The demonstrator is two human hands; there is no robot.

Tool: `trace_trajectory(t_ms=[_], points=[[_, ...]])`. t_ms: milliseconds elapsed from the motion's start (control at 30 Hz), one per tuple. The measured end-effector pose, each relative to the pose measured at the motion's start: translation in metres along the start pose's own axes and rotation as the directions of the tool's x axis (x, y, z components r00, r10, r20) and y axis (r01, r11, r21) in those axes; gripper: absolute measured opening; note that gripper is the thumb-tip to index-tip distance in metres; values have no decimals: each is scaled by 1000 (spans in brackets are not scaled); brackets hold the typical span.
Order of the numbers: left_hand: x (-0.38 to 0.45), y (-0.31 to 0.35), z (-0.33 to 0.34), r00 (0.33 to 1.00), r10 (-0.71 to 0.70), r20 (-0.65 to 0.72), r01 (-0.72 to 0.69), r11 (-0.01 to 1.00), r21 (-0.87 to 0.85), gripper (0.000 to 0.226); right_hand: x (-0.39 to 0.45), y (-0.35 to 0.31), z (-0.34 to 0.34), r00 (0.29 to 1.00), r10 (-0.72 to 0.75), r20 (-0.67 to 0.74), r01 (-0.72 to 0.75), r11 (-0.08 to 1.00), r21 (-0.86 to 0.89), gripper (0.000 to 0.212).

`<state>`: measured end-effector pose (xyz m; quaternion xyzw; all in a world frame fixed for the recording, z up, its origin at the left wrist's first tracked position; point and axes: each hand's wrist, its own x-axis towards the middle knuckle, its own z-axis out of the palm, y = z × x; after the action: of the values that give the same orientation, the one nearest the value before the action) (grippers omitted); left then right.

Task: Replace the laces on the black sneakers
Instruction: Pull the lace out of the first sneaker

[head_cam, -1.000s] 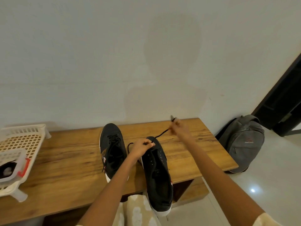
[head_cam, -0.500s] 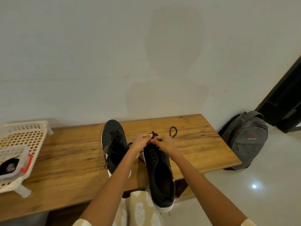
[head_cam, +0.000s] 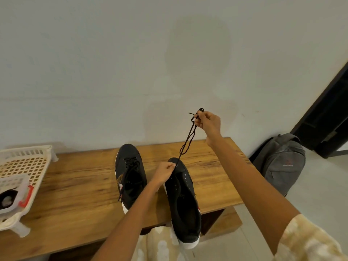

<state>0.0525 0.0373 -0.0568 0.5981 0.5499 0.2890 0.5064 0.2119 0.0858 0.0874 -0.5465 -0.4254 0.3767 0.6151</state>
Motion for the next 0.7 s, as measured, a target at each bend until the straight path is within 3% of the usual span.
trace_trajectory(t_ms=[133, 267, 367, 433, 467, 533, 600, 700], points=[[4, 9, -3, 1000, -10, 18, 9, 1000, 24, 18, -3, -1, -3, 1000, 13, -10, -12, 996, 93, 14], [0, 15, -11, 996, -32, 79, 41, 993, -115, 28, -14, 16, -6, 982, 101, 160, -70, 980, -189, 15], [-4, 14, -16, 984, 46, 173, -45, 999, -14, 19, -24, 35, -9, 981, 139, 137, -102, 963, -249, 16], [0, 11, -14, 990, 40, 132, -44, 999, 24, 12, -31, 50, -9, 977, 146, 154, -86, 936, -341, 14], [2, 9, -12, 996, 32, 88, -33, 999, 11, 11, -34, 59, -9, 968, 142, 209, -28, 883, -469, 13], [6, 8, -9, 1000, -8, 6, 9, 997, -81, 14, -43, 77, -8, 894, 185, 407, 205, 638, -742, 15], [7, 8, -7, 998, -63, -29, 56, 978, -200, 18, -53, 90, -6, 783, 270, 561, 418, 439, -795, 14], [7, 9, -8, 994, -99, -37, 84, 952, -296, 25, -63, 97, -1, 723, 280, 632, 549, 323, -771, 25]])
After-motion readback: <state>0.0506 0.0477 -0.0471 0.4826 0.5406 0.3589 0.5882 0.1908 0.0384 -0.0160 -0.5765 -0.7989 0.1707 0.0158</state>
